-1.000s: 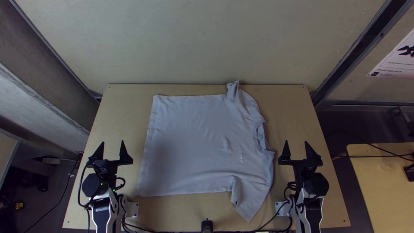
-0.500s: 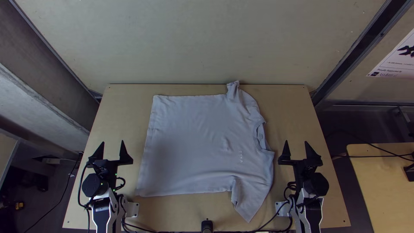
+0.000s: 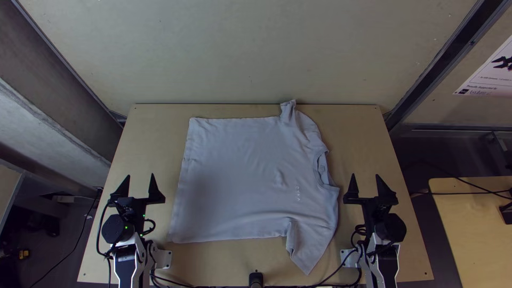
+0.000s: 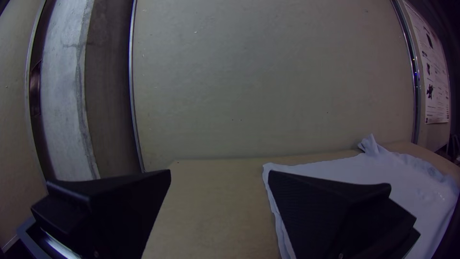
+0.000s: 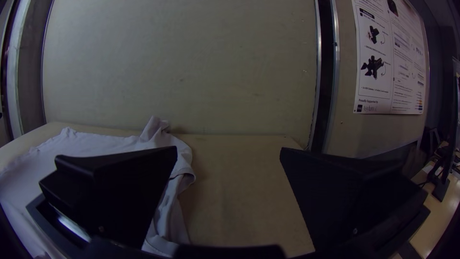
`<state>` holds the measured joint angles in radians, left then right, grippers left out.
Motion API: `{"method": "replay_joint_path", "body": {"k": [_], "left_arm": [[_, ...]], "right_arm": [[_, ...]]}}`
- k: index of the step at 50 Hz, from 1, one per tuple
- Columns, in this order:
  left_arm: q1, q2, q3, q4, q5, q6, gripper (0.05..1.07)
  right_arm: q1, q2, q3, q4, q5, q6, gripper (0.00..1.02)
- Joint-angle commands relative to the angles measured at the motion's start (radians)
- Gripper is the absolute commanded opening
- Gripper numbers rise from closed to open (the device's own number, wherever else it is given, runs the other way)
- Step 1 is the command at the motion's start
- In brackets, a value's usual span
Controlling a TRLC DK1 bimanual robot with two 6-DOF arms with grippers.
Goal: Fold the t-shirt
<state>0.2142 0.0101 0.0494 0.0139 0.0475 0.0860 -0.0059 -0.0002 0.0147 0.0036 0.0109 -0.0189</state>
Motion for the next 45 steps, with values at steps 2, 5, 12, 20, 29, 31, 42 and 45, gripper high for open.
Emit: {"method": "replay_joint_path", "body": {"k": [2,5,12,20,29,31,42,45], "left_arm": [[-0.009,-0.01,-0.046,-0.019,0.002,-0.031,1.03],[-0.012,-0.012,-0.046,-0.019,-0.012,-0.043,1.03],[-0.006,-0.013,-0.039,-0.014,-0.031,-0.04,1.03],[-0.001,-0.012,0.004,0.044,-0.032,-0.031,1.03],[-0.019,-0.007,0.056,0.092,-0.026,-0.012,1.03],[-0.021,-0.006,0.067,0.106,-0.026,-0.011,1.03],[-0.029,0.097,0.162,0.205,-0.023,0.001,1.03],[-0.029,0.162,0.218,0.207,-0.023,0.0,1.03]], "right_arm": [[0.003,-0.001,-0.005,-0.02,0.006,0.014,0.98],[0.004,-0.003,-0.005,-0.019,0.008,0.011,0.98],[0.0,-0.004,-0.001,-0.011,0.009,0.005,0.98],[-0.036,-0.003,0.044,0.012,0.011,0.005,0.98],[-0.031,0.039,0.142,0.029,0.011,-0.012,0.98],[-0.029,0.072,0.169,0.033,0.011,-0.016,0.98],[-0.031,0.236,0.28,0.113,0.011,-0.027,0.98],[-0.031,0.281,0.324,0.122,0.011,-0.03,0.98]]}}
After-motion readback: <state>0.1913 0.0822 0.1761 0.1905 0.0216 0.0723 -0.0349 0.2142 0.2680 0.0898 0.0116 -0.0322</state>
